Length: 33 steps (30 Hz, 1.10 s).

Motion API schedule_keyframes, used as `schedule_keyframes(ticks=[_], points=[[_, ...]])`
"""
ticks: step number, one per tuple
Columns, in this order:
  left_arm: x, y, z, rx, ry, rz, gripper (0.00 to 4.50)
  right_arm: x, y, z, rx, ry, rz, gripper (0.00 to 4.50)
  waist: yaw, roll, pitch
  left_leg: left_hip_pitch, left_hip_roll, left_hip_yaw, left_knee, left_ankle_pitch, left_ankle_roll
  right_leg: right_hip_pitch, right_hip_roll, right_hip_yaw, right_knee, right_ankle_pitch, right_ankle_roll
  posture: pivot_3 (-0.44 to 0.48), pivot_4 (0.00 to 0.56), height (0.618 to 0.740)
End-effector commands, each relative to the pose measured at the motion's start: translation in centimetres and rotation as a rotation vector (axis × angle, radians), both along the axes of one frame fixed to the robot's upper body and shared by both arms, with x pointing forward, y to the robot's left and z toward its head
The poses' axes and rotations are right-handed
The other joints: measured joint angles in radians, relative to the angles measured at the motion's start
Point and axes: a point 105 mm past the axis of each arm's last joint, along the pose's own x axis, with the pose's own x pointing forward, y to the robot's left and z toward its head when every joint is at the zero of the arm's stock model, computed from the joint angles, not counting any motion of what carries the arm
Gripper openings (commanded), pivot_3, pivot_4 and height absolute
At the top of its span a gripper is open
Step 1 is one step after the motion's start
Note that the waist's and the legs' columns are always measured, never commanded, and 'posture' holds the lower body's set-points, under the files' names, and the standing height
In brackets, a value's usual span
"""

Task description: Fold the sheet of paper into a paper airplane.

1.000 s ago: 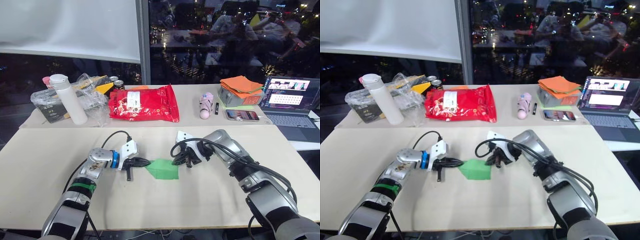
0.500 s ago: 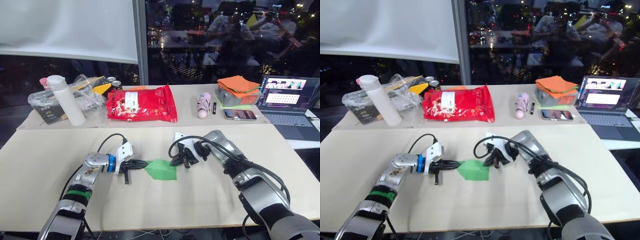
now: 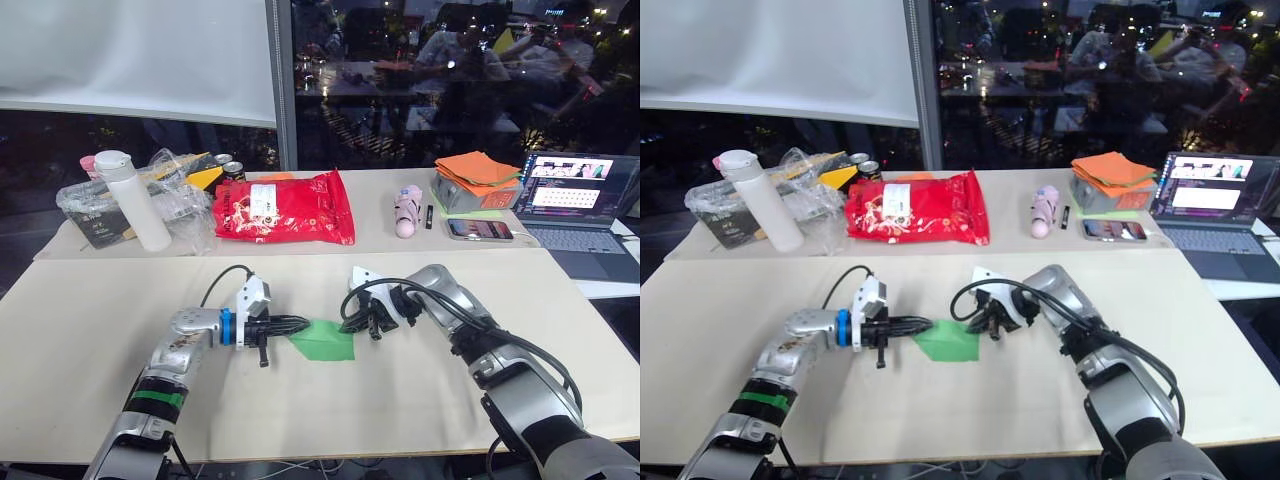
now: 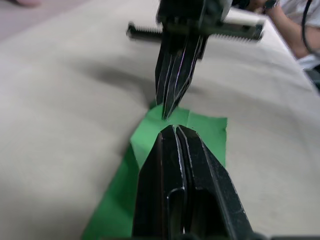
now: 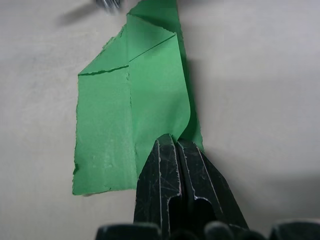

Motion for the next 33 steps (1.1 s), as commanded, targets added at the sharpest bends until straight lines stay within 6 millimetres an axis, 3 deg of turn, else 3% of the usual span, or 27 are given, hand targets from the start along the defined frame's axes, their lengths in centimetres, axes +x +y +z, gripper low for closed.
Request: schedule_keyframes(ticks=[1,5,11,12,17,22,26,30,33], points=[[0.6,-0.2,0.2,0.032,-0.051,-0.015,0.04,-1.0,-0.6,-1.3,-0.039,0.047,0.004,0.0,0.004,0.0,0.0,0.0,0.0,0.0,0.0,0.0,0.0,0.0,0.0,0.0,0.0,0.0,0.0,0.0,0.15,0.732],[0.8,-0.6,-1.3,0.085,-0.032,-0.033,0.04,-1.2,-0.8,-1.2,-0.037,0.048,-0.006,0.0,0.014,0.0,0.0,0.0,0.0,0.0,0.0,0.0,0.001,0.0,0.0,0.0,-0.001,0.0,0.0,0.0,0.15,0.732],[-0.8,-0.8,-3.4,0.158,0.011,-0.129,0.04,-0.8,-0.6,-0.3,0.008,0.022,-0.067,0.0,0.014,0.0,0.0,0.0,0.0,0.0,0.0,-0.001,0.001,0.0,0.0,0.0,-0.001,0.0,0.0,0.0,0.15,0.732],[-0.7,-0.9,-3.5,0.154,0.011,-0.124,0.0,-0.8,-0.6,0.0,0.019,0.024,-0.077,0.6,0.014,0.0,0.0,0.0,0.0,0.0,0.0,-0.001,0.001,0.0,0.0,0.0,-0.001,0.0,0.0,0.0,0.15,0.732],[-0.1,-0.8,-3.3,0.146,-0.001,-0.088,0.0,-1.2,-1.3,3.4,0.12,-0.093,-0.115,2.2,0.021,0.001,0.0,-0.002,0.0,0.0,0.0,-0.001,0.001,0.0,0.0,0.0,-0.001,0.0,0.0,0.0,0.15,0.732],[0.3,-0.6,-3.0,0.119,-0.005,-0.058,0.0,-2.4,-1.0,7.3,0.278,-0.227,-0.184,2.2,0.018,0.001,0.0,-0.002,-0.001,0.0,0.0,-0.001,0.001,-0.001,0.0,0.0,-0.002,0.0,0.0,0.0,0.15,0.732],[0.4,-0.8,-3.0,0.11,-0.003,-0.054,0.0,-4.0,-0.1,7.1,0.302,-0.281,-0.196,2.2,0.018,0.001,0.0,-0.002,0.0,0.0,0.0,-0.001,0.001,-0.001,0.0,0.0,-0.002,-0.001,0.0,0.0,0.15,0.732],[0.2,-1.1,-3.4,0.13,-0.006,-0.072,0.0,-4.9,1.6,4.9,0.316,-0.287,-0.25,1.08,0.018,0.001,0.0,-0.002,0.0,0.0,0.0,-0.001,0.001,-0.001,0.0,0.0,-0.002,-0.001,0.0,0.0,0.15,0.732],[0.3,-1.1,-3.4,0.13,-0.004,-0.071,0.0,-4.4,2.0,3.4,0.335,-0.277,-0.361,0.05,0.018,0.0,0.0,-0.002,0.0,0.0,0.0,-0.001,0.001,-0.001,0.0,0.0,-0.002,-0.001,0.0,0.0,0.15,0.732]])
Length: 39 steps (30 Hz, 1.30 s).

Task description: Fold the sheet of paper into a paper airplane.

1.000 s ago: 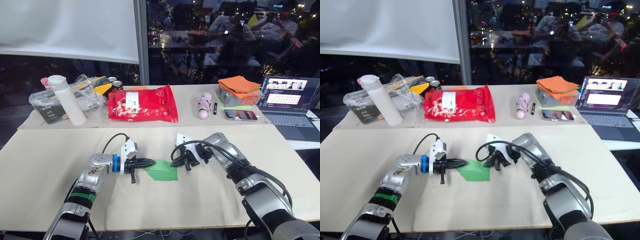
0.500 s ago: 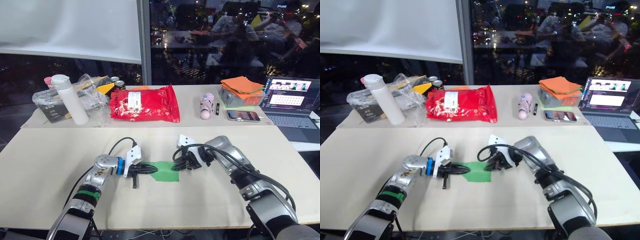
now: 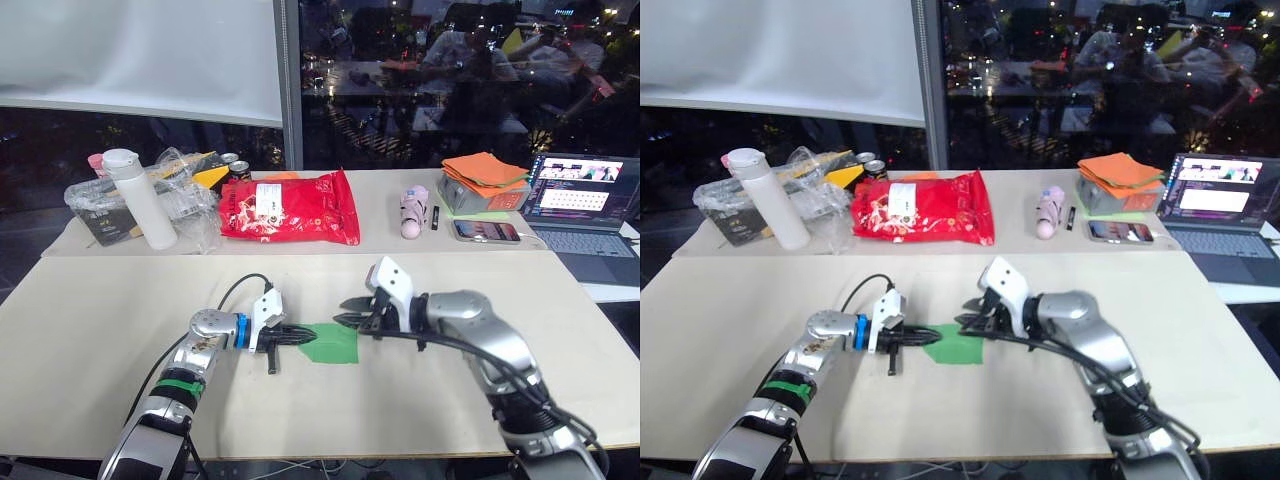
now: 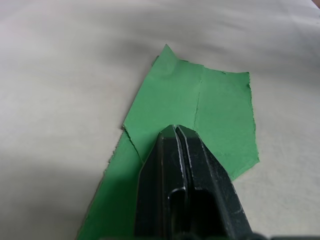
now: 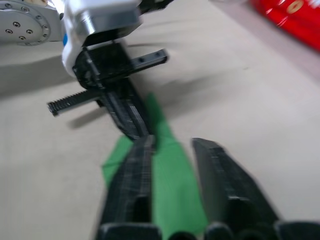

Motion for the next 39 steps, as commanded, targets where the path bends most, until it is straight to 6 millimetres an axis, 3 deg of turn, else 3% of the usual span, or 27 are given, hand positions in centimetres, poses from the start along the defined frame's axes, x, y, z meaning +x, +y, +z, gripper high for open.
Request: schedule_keyframes(ticks=[1,7,11,20,25,28,30,32,39], points=[[-0.1,0.0,-0.8,0.031,0.021,0.002,0.0,0.6,0.4,0.0,0.022,-0.056,-0.089,0.02,0.0,0.0,0.0,0.0,0.0,0.0,0.0,0.0,0.0,0.0,0.0,0.0,0.0,0.0,0.0,0.0,0.15,0.732],[0.1,0.2,-0.7,0.036,0.018,0.008,0.0,0.1,0.3,-3.4,-0.033,-0.012,-0.133,0.02,0.001,0.0,0.0,0.0,0.0,0.0,0.0,0.0,0.0,0.0,0.0,0.0,0.0,0.0,0.0,0.0,0.15,0.732],[0.2,0.6,-0.6,0.042,0.012,0.011,0.0,0.0,-0.8,-4.7,-0.03,0.018,-0.185,0.02,0.0,0.0,0.0,0.0,0.0,0.0,0.0,0.0,0.0,0.0,0.0,0.0,0.0,0.0,-0.001,0.0,0.15,0.732],[0.4,0.5,-0.5,0.032,0.009,0.016,0.0,0.0,-4.6,-5.1,-0.037,0.03,-0.274,0.02,0.002,-0.001,-0.001,0.001,0.0,0.0,0.0,0.0,0.0,0.001,0.0,0.0,-0.001,-0.001,-0.001,0.0,0.15,0.732],[0.5,0.4,-0.5,0.031,0.007,0.015,0.0,0.1,-5.8,-4.2,-0.011,0.002,-0.288,0.02,0.004,-0.001,-0.001,0.0,0.0,0.0,0.0,0.0,0.0,0.001,0.0,0.0,-0.001,-0.001,-0.001,0.0,0.15,0.732],[0.5,0.4,-0.4,0.029,0.004,0.016,0.0,1.2,-5.1,-0.4,0.117,-0.148,-0.282,0.02,0.004,-0.002,0.0,0.0,0.0,0.0,0.0,0.0,0.0,0.001,0.0,0.0,-0.001,-0.001,-0.001,0.0,0.15,0.732],[0.6,0.3,-0.4,0.031,-0.005,0.019,0.0,1.4,-3.6,1.2,0.157,-0.216,-0.227,0.02,-0.001,-0.001,0.0,0.0,0.0,0.0,0.0,0.0,0.0,0.0,0.0,0.0,-0.001,-0.001,-0.001,0.0,0.15,0.732],[0.7,0.2,-0.4,0.027,-0.008,0.023,0.0,1.1,-2.3,0.3,0.125,-0.204,-0.176,0.02,-0.003,-0.001,0.0,0.0,0.0,0.0,0.0,0.0,0.0,0.0,0.0,0.0,-0.001,-0.001,-0.001,0.0,0.15,0.732],[0.6,-0.2,-0.1,0.013,-0.018,0.022,0.0,2.0,-1.2,-2.8,0.114,-0.184,-0.214,0.02,0.006,-0.002,0.0,0.0,0.0,0.0,-0.001,0.0,0.0,0.0,0.0,0.0,-0.002,-0.002,-0.001,0.0,0.15,0.732]])
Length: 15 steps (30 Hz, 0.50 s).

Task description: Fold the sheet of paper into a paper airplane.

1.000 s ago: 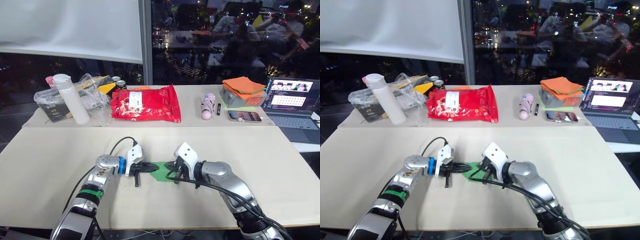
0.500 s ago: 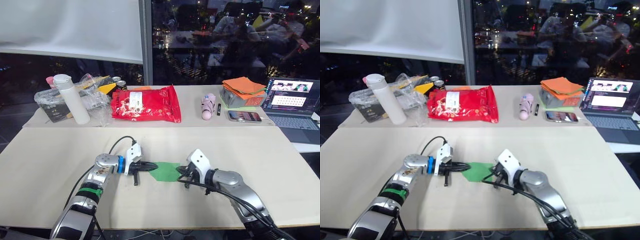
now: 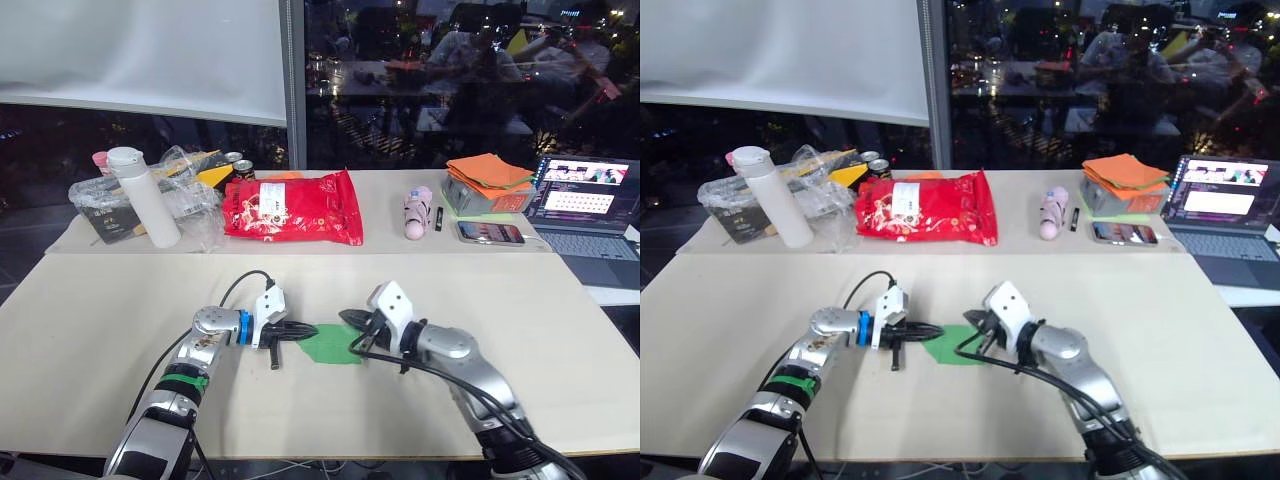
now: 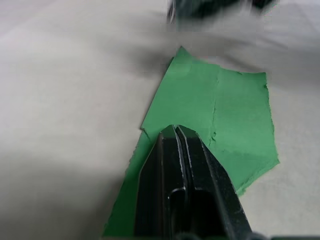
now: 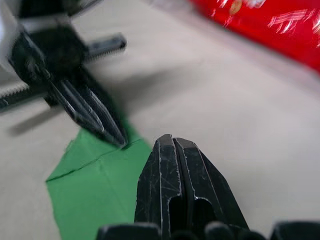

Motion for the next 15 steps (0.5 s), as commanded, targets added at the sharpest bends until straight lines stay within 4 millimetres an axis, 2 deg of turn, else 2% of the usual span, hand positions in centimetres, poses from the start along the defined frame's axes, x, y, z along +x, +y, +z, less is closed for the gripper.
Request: schedule_keyframes(ticks=[1,7,9,12,15], points=[[-0.2,0.0,-0.3,0.009,-0.002,0.004,0.0,0.3,-0.1,-0.2,-0.01,-0.053,-0.013,0.02,0.0,0.0,0.0,0.0,0.0,0.0,0.0,0.0,0.0,0.0,0.0,0.0,0.0,0.0,0.0,0.0,0.15,0.732],[-0.4,0.0,-0.3,0.01,0.001,-0.002,0.0,-0.2,-1.6,-3.3,-0.031,0.044,-0.053,0.02,0.0,0.0,0.0,0.0,0.0,0.0,0.0,0.0,0.0,0.0,0.0,0.0,0.0,0.0,0.0,0.0,0.15,0.732],[-0.4,-0.1,-0.3,0.01,0.001,-0.003,0.0,-0.2,-2.1,-3.6,-0.042,0.057,-0.061,0.02,0.002,0.0,0.0,0.001,0.0,0.0,0.0,0.0,0.0,0.001,0.0,0.0,0.0,0.0,0.0,0.0,0.15,0.732],[-0.4,-0.1,-0.3,0.008,0.002,-0.005,0.0,-0.1,-2.3,-2.9,-0.033,0.048,-0.06,0.02,0.005,0.0,0.0,0.001,0.0,0.0,0.0,0.0,0.0,0.001,0.0,0.0,0.0,0.0,0.0,0.0,0.15,0.732],[-0.4,-0.2,-0.2,0.006,0.001,-0.007,0.0,0.3,-2.6,-1.0,-0.005,0.012,-0.053,0.02,0.011,0.0,0.0,0.001,0.0,0.0,0.0,0.0,0.0,0.001,0.0,0.0,0.0,0.0,0.0,0.0,0.15,0.732]])
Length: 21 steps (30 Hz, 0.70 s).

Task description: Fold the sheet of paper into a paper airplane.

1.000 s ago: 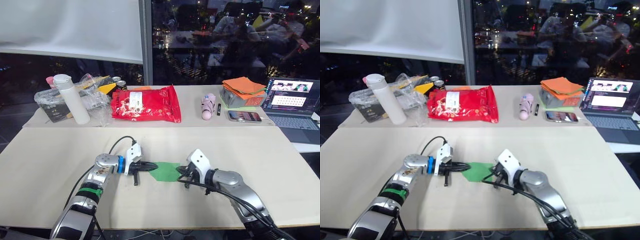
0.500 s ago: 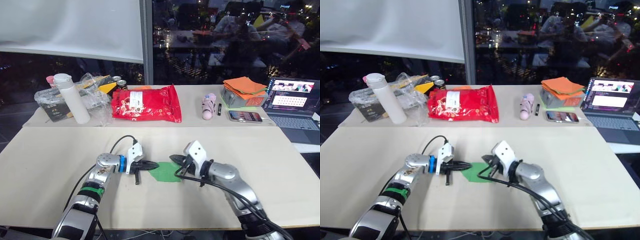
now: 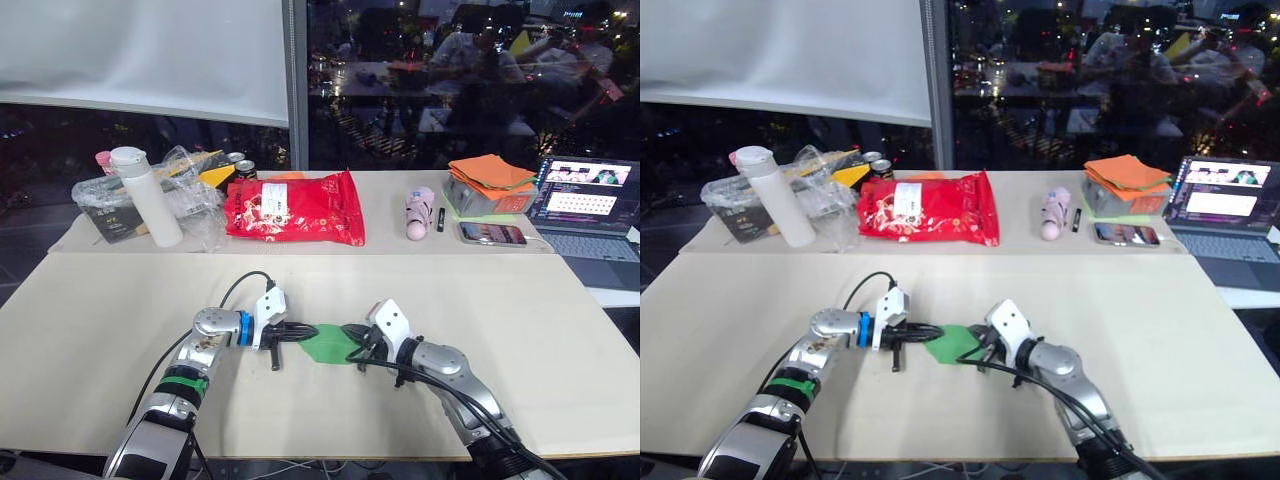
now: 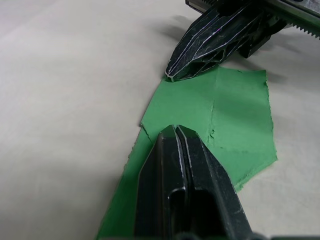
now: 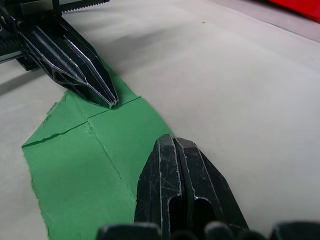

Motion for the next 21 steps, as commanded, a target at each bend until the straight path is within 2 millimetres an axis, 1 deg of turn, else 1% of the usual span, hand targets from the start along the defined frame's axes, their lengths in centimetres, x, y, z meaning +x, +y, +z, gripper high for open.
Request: schedule_keyframes(ticks=[1,3,5,7,9,12,15,19,21], points=[[-0.2,-0.1,-0.2,0.004,0.006,-0.007,0.0,0.5,-1.3,1.9,0.029,-0.03,-0.02,0.02,0.003,0.0,0.0,0.0,0.0,0.0,0.0,0.0,0.0,0.0,0.0,0.0,0.0,0.0,0.0,0.0,0.15,0.732],[-0.3,-0.2,0.0,0.002,0.005,-0.011,0.0,0.5,-1.3,4.0,0.051,-0.076,0.021,0.02,0.005,0.0,0.0,0.0,0.0,0.0,0.0,0.0,0.0,0.0,0.0,0.0,0.0,0.0,0.0,0.0,0.15,0.732],[-0.3,-0.2,0.3,-0.007,0.005,-0.016,0.0,0.2,-1.3,5.7,0.036,-0.134,0.07,0.02,0.004,0.0,0.0,-0.001,0.0,0.0,0.0,0.0,0.0,-0.001,0.0,0.0,0.0,0.0,0.0,0.0,0.15,0.732],[-0.3,-0.4,0.7,-0.011,-0.009,-0.023,0.0,-0.3,-1.3,6.4,-0.045,-0.191,0.134,0.02,0.003,0.001,0.001,-0.001,0.0,0.0,0.0,0.0,0.0,-0.001,0.0,0.0,0.0,0.0,0.0,0.0,0.15,0.732],[-0.4,-0.8,1.2,-0.007,-0.031,-0.038,0.0,-1.1,-1.2,6.4,-0.127,-0.224,0.201,0.02,0.005,0.0,0.001,-0.001,0.0,0.0,-0.001,0.0,0.0,-0.001,0.0,0.0,0.0,0.0,0.0,0.0,0.15,0.732],[-0.5,-1.0,2.3,-0.014,-0.057,-0.05,0.0,-2.4,-1.1,6.1,-0.195,-0.23,0.288,0.02,0.006,0.0,0.001,-0.002,0.0,0.0,-0.001,0.0,0.0,-0.001,0.0,0.0,-0.002,0.0,0.0,0.0,0.15,0.732],[-0.7,-0.7,3.4,-0.016,-0.078,-0.053,0.0,-3.0,-1.3,6.0,-0.242,-0.239,0.333,0.02,0.006,0.0,0.001,-0.004,0.0,0.0,-0.001,0.0,0.0,-0.002,0.0,0.0,-0.004,0.0,0.0,0.0,0.15,0.732],[-0.9,-0.1,5.2,-0.011,-0.119,-0.032,0.0,-2.8,-1.7,5.7,-0.278,-0.241,0.329,0.02,0.004,0.0,0.001,-0.004,0.0,0.0,-0.001,0.0,0.0,-0.002,0.0,0.0,-0.004,0.0,0.0,0.0,0.15,0.732],[-1.1,0.4,6.3,-0.013,-0.124,-0.009,0.0,-2.4,-1.9,6.3,-0.207,-0.198,0.294,0.02,0.003,0.0,0.001,-0.004,0.0,0.0,-0.001,0.0,0.0,-0.002,0.0,0.0,-0.004,0.0,0.0,0.0,0.15,0.732]])
